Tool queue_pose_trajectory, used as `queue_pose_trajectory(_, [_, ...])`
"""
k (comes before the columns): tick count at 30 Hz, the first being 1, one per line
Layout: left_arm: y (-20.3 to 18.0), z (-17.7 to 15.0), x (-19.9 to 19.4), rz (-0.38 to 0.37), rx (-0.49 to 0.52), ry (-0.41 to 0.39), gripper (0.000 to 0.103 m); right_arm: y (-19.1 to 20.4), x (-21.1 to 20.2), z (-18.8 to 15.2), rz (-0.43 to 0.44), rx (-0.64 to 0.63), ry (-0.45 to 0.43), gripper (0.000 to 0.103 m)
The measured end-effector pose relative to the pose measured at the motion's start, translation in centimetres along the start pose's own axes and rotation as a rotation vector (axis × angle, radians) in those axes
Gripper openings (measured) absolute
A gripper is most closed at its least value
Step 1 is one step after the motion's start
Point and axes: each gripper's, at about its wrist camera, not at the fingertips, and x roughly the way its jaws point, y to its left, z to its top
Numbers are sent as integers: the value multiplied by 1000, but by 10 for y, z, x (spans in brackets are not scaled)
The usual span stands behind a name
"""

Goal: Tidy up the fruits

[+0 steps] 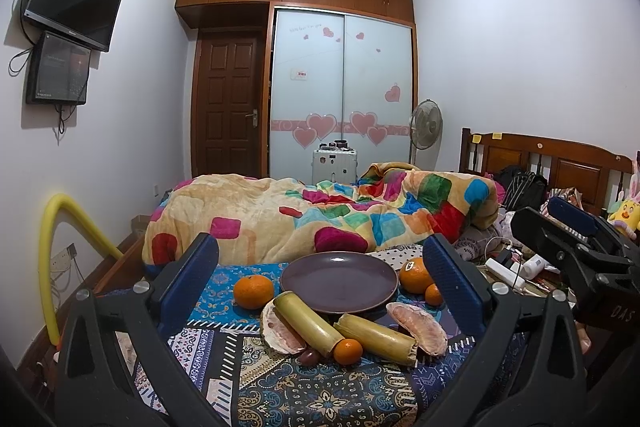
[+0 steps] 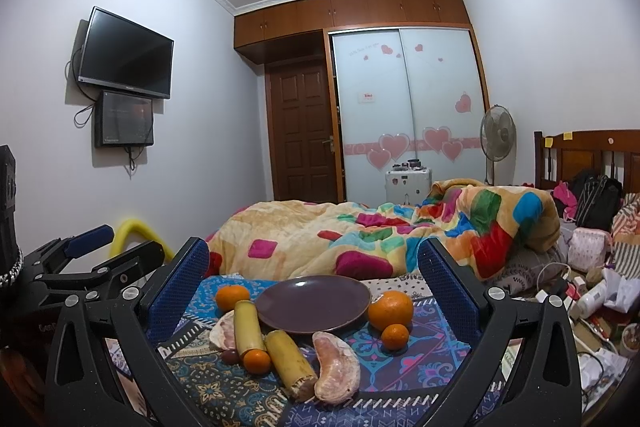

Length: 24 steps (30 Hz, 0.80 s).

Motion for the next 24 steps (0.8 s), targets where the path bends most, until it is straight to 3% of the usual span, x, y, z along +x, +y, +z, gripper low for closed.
queue_pose_trajectory(24, [2,-1,2,0,3,4,103,-5,1,-1,0,9,8,103])
